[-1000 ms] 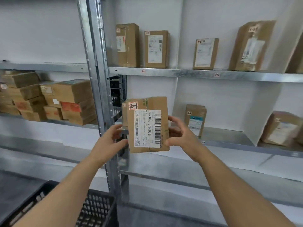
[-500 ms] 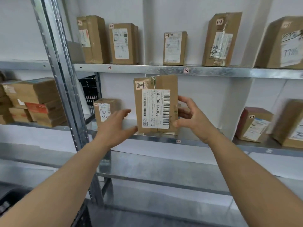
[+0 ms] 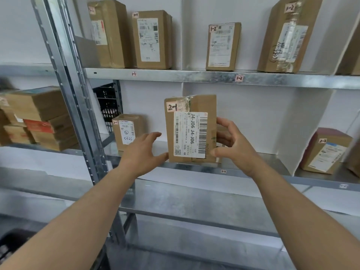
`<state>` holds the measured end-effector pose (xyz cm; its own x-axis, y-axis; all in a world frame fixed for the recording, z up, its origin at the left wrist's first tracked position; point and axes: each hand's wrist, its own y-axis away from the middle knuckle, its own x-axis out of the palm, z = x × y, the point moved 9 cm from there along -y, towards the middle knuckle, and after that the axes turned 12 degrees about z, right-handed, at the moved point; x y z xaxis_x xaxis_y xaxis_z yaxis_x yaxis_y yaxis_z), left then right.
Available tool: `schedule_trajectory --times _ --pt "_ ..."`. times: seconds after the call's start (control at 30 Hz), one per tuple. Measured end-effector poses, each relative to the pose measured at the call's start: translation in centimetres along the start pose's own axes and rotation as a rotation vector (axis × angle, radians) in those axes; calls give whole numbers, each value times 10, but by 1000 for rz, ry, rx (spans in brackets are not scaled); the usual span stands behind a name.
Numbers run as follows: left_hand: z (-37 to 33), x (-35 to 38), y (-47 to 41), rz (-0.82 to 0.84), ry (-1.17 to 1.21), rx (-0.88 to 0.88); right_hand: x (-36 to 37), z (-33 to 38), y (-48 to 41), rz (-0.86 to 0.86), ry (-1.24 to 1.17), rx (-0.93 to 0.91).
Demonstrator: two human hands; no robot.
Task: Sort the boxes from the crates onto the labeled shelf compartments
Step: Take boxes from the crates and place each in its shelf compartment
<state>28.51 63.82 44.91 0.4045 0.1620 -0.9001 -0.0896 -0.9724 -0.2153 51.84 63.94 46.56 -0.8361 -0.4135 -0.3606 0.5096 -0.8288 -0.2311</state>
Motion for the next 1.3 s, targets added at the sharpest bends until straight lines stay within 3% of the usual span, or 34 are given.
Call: schedule_trajectory --times 0.5,0.87,1.1,1.3 --pt "185 0 -98 143 -11 -105 86 -61 -167 -71 -9 162" --pt "238 39 -162 306 0 -68 98 -123 -224 -189 -79 269" --pt "221 91 -190 489 344 22 95 -162 -242 -228 -110 319" --pt "213 114 -216 481 585 -44 96 -194 -260 -221 -75 377"
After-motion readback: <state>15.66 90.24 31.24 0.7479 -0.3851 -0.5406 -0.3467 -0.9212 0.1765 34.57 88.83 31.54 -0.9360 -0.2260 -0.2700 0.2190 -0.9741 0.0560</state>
